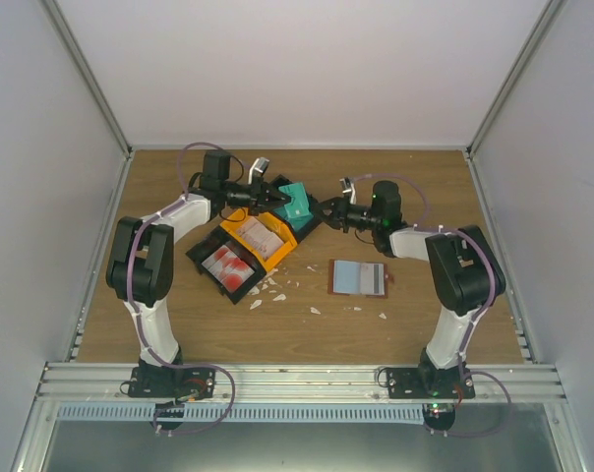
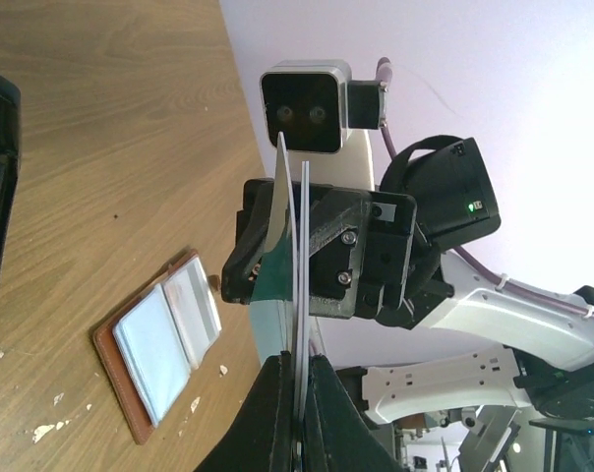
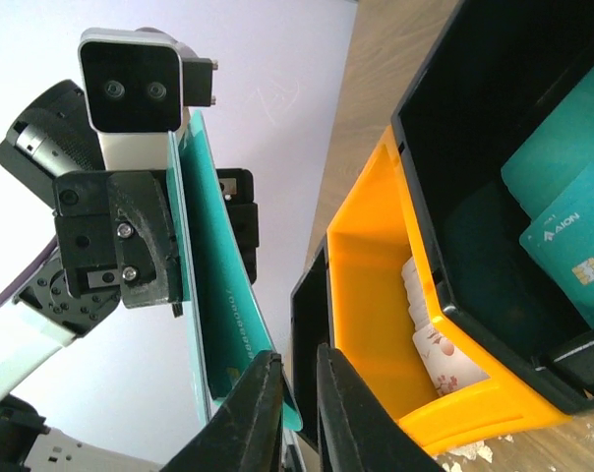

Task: Put the credit cards into the card holder
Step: Place the credit card in the storage box.

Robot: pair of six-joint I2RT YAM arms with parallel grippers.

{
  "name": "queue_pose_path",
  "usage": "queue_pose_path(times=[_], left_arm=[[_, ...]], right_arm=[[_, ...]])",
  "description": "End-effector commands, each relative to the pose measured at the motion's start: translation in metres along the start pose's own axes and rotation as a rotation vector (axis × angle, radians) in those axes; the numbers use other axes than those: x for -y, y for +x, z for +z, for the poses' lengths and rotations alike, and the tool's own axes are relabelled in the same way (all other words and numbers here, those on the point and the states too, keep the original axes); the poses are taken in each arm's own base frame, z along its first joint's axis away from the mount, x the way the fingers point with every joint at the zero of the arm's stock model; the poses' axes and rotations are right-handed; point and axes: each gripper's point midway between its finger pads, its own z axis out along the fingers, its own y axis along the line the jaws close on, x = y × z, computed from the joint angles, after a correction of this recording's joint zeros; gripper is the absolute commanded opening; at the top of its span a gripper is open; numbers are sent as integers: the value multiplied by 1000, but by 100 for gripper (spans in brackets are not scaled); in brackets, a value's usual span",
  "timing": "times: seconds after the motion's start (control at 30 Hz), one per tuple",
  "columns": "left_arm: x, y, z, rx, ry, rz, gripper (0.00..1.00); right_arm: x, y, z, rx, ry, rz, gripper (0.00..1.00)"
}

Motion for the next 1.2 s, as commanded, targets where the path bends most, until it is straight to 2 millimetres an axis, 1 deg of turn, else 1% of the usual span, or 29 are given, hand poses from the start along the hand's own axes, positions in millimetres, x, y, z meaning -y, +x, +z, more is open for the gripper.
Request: queue_pose_path(times=[0.0, 0.17, 0.23, 0.3, 0.37, 0.4, 0.47, 0.53, 0.63, 0.7, 0.77, 0.9, 1.0, 1.17], left_arm=[[33, -3, -4, -12, 67, 124, 0], [27, -6, -3, -12, 64, 105, 0], [25, -7, -2, -13, 61, 98, 0], [22, -8, -2, -11, 56, 91, 0], [18, -10, -1, -8, 49, 81, 0], [16, -11, -1, -4, 42, 76, 0], [9, -14, -1, 2, 24, 58, 0], [2, -17, -1, 11, 6, 45, 4], [-16, -19, -3, 25, -29, -7, 10], [-31, -20, -3, 29, -36, -52, 12], [-43, -20, -5, 35, -47, -81, 12], [-57, -20, -7, 46, -65, -107, 8], [-71, -21, -10, 62, -92, -133, 7], [-91, -24, -11, 83, -158, -162, 7]], right_arm=[[-16, -3, 6, -37, -71, -54, 14], [-25, -1, 8, -59, -129, -49, 15], [-33, 1, 8, -67, -173, -61, 14], [-36, 1, 8, -74, -194, -57, 11], [-35, 1, 10, -78, -193, -52, 4], [-32, 0, 11, -70, -180, -46, 1], [-23, -3, 12, -57, -139, -39, 1], [-16, -9, 13, -30, -96, -38, 1], [-5, -20, 8, 23, -35, -23, 0], [2, -27, 6, 41, -6, -5, 1], [7, -31, 5, 45, 17, 11, 1], [16, -35, 6, 40, 51, 32, 0], [27, -38, 6, 47, 100, 52, 0], [40, -44, -1, 80, 184, 39, 0]])
